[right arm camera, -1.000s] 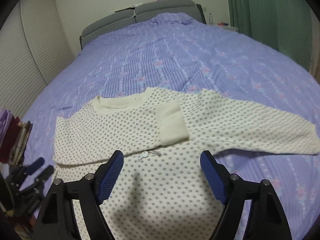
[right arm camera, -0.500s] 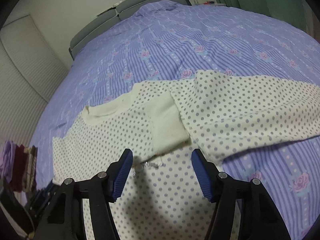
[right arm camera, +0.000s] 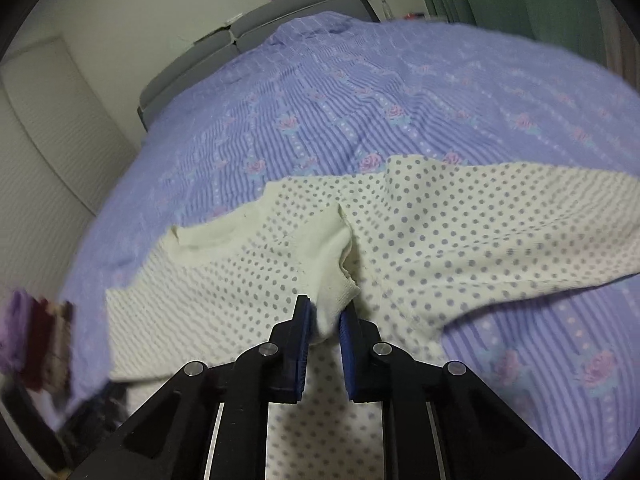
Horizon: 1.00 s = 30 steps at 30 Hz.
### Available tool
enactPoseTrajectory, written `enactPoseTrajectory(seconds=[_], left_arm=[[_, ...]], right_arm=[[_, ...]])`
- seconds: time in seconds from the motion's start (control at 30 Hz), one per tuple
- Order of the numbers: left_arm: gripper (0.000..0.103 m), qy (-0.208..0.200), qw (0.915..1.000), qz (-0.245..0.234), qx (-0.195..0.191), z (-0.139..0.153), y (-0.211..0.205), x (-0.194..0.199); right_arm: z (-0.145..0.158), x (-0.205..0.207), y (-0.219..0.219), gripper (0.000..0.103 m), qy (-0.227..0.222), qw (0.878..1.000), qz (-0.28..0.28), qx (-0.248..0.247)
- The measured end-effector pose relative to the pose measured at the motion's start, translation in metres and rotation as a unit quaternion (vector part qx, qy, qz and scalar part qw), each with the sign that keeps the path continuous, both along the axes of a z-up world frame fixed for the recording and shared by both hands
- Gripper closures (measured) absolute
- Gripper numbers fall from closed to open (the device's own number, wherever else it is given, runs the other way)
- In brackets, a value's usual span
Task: Fold small clothes
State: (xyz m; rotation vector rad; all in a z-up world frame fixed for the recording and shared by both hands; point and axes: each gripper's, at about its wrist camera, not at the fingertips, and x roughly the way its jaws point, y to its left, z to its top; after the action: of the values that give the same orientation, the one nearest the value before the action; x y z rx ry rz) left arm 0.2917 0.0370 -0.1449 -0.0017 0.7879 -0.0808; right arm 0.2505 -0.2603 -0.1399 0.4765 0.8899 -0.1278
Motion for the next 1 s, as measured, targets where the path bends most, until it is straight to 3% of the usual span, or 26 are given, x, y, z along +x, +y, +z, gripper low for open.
enactPoseTrajectory(seconds=[0.1, 0.23, 0.33, 0.4, 0.6, 1.0], left_arm=[[0.09, 0.007, 1.0, 0.002, 0.002, 0.002, 0.001, -0.002], [0.081, 0.003, 0.9993, 0.007, 0.038, 0.013, -0.004, -0.017], [0.064, -0.017, 0.9984, -0.001, 0.053, 0.037, -0.013, -0.035], [0.046, -0.03, 0.999, -0.009, 0.032, 0.058, -0.022, -0.046], [0.024, -0.064, 0.9962, -0.058, -0.005, 0.103, -0.077, -0.055], [0.018, -0.045, 0.9847, -0.168, 0.007, 0.109, -0.235, -0.033]], right_arm=[[-0.005, 0.001, 0.002, 0.085, 0.011, 1.0, 0.006, -0.012], [0.006, -0.008, 0.0, 0.054, 0.014, 1.0, 0.003, -0.017], [0.027, -0.03, -0.002, 0.046, -0.01, 0.999, -0.001, -0.035], [0.041, -0.047, -0.006, 0.039, -0.023, 0.999, -0.001, -0.041], [0.074, -0.093, -0.039, 0.033, -0.063, 0.996, -0.023, -0.058], [0.068, -0.158, -0.142, 0.033, -0.07, 0.984, -0.156, -0.051]])
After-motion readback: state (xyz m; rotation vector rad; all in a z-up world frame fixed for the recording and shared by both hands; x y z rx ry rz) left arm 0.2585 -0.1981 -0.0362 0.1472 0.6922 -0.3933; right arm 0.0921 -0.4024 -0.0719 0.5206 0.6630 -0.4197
